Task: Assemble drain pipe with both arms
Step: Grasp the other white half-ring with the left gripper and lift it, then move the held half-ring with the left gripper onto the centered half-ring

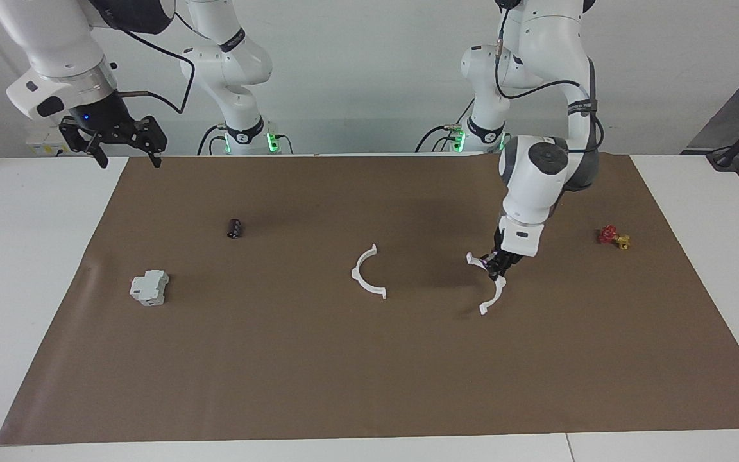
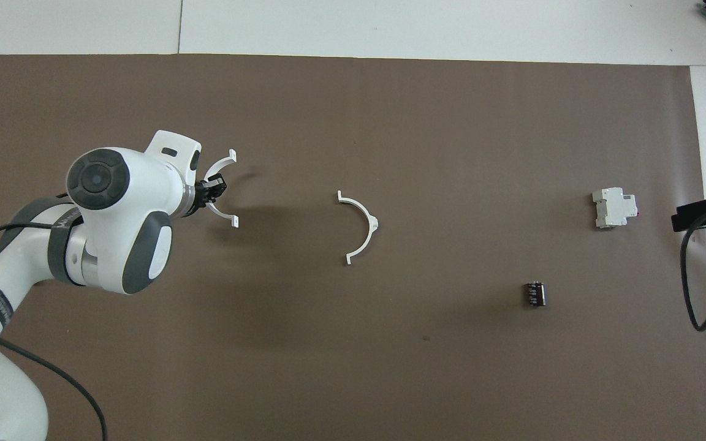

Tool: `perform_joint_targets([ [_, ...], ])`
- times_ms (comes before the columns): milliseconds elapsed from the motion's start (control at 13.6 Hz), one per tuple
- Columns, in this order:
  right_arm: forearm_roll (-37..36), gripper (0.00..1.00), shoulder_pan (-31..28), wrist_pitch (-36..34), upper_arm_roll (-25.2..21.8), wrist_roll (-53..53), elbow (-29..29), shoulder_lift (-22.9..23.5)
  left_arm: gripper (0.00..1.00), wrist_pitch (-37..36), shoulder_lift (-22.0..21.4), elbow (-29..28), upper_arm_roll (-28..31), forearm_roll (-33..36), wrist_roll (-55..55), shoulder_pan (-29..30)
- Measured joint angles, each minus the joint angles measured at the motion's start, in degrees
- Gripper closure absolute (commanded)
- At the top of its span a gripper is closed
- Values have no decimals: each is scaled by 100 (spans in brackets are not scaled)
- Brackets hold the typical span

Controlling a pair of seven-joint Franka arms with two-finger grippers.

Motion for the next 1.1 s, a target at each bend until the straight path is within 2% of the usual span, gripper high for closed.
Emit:
perform_joint_targets([
  [220, 129, 0, 10, 47, 1, 21, -83, 1, 100, -50, 1, -1, 2, 76, -1013, -600],
  [587, 262, 0, 8, -5, 1, 155, -111, 1, 100, -143, 265, -2, -3, 855, -2918, -1672],
  [1100, 220, 0, 58, -5, 2, 155, -124, 0, 100, -167, 605, 324, 12, 907, -3369, -2026],
])
